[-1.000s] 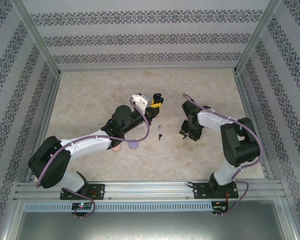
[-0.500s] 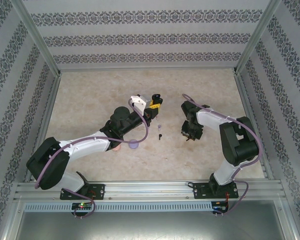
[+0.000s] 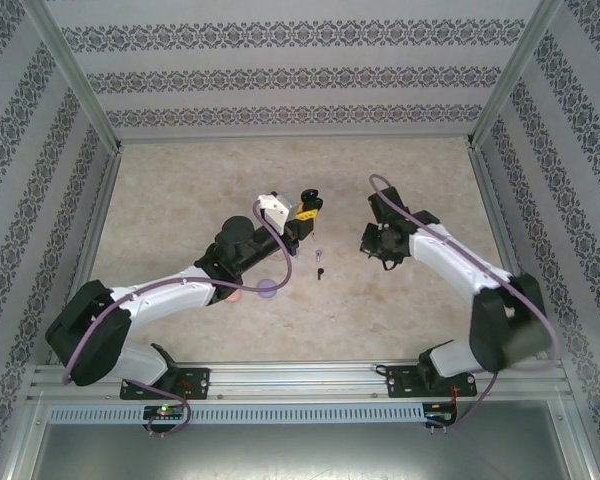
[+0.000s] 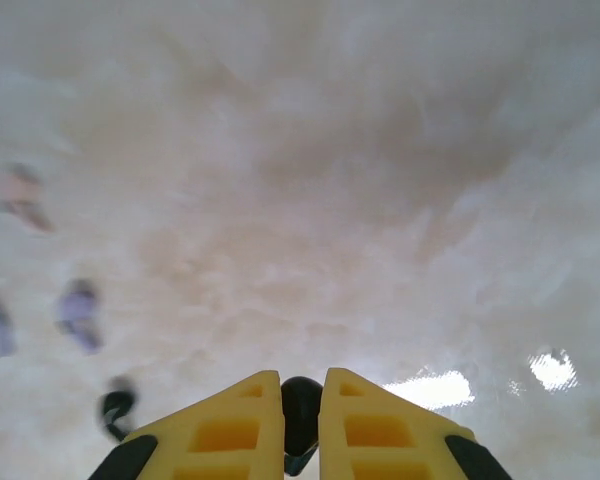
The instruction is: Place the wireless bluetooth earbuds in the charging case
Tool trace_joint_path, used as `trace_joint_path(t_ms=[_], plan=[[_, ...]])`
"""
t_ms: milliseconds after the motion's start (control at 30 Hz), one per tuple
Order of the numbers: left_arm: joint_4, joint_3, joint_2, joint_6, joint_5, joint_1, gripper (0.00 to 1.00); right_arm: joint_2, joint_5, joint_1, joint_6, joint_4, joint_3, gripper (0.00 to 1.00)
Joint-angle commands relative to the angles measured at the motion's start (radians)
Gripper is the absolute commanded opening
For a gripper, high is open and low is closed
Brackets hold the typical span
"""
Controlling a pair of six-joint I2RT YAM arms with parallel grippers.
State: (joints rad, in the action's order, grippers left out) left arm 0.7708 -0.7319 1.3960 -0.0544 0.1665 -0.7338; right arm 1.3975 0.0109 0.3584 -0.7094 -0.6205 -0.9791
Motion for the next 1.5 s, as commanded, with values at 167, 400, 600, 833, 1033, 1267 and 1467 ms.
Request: trace_joint_path(t_ms=[167, 400, 600, 833, 1033, 1267, 1467], plan=[[-0.001, 0.013, -0.045, 0.135, 0.146, -0.003, 0.0, -0.27, -0.023, 0.017, 0.275, 0.184, -0.063, 0.12], [-0.008, -0.015, -0.027, 0.163, 0.235, 0.011, 0.0, -0.336, -0.122, 0.061, 0.384, 0.386, -0.124, 0.13], [0.039, -0.053, 0.015, 0.178, 0.282, 0.027, 0.0, -0.366, -0.21, 0.102, 0.442, 0.559, -0.105, 0.13], [0.139, -0.119, 0.085, 0.221, 0.271, 0.028, 0.0, -0.421, -0.28, 0.115, 0.464, 0.65, -0.053, 0.13], [0.188, -0.183, 0.125, 0.259, 0.282, 0.03, 0.0, -0.488, -0.286, 0.129, 0.487, 0.677, -0.012, 0.13], [0.171, -0.242, 0.128, 0.294, 0.323, 0.031, 0.0, -0.516, -0.275, 0.139, 0.517, 0.671, 0.021, 0.13], [0.163, -0.256, 0.128, 0.286, 0.333, 0.031, 0.0, -0.498, -0.278, 0.145, 0.507, 0.696, 0.031, 0.12]])
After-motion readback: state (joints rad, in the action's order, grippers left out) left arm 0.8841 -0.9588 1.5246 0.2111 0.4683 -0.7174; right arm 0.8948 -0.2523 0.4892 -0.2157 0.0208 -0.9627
